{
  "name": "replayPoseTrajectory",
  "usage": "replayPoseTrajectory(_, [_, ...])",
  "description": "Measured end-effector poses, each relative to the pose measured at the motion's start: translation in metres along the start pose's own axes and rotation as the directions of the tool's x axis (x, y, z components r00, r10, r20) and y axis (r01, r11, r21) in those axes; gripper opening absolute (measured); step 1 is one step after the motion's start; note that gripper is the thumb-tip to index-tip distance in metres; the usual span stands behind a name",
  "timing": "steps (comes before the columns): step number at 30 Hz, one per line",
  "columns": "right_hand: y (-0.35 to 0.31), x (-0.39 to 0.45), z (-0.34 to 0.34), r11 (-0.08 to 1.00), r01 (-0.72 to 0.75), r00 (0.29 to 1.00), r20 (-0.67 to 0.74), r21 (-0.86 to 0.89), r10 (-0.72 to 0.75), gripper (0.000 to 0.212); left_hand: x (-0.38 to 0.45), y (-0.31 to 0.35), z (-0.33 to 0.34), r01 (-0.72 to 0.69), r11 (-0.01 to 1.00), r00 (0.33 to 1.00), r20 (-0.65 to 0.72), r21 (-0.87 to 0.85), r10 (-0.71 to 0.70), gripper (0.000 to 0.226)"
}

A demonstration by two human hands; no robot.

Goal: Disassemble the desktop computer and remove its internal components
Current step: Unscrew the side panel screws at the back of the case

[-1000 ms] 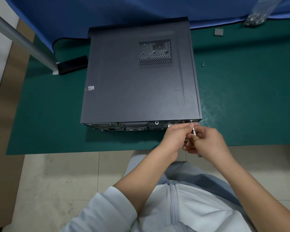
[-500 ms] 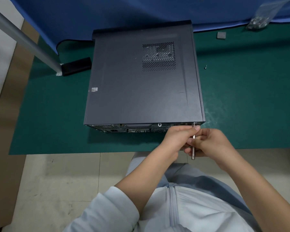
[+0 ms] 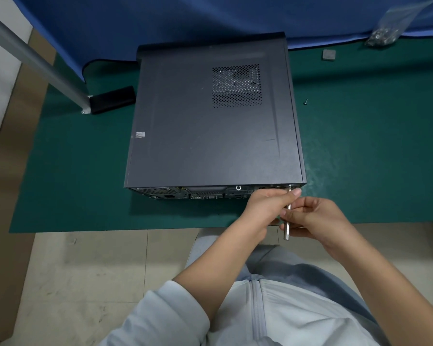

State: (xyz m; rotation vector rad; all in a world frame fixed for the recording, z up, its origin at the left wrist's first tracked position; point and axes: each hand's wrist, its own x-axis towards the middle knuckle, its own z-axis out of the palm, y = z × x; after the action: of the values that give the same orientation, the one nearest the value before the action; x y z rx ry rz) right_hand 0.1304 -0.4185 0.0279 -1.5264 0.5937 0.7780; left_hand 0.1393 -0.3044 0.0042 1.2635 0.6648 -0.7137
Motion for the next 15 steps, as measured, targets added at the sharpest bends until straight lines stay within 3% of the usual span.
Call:
replayPoseTrajectory(6, [0.0023, -0.004, -0.0051, 0.992, -0.064, 0.986, 0.163, 0.11, 0.046, 0.012, -0.0019, 0.0022, 0.0025, 0.038, 0.999, 0.999, 0.007, -0.018, -0.038, 0.021])
replayPoseTrajectory(12, [0.0035, -0.0023, -0.0011, 0.999, -0.032, 0.999, 0.03, 0.022, 0.031, 0.011, -0.0015, 0.0039, 0.001, 0.034, 0.999, 0.999, 0.002, 0.03, -0.034, 0.037])
replayPoseTrajectory(15, [0.0055, -0.0016, -0.0024, 0.995, -0.056, 0.996, 0.079, 0.085, 0.049, 0.009, -0.0006, 0.0011, 0.0017, 0.012, 0.999, 1.0, -0.016, 0.03, -0.012, 0.037])
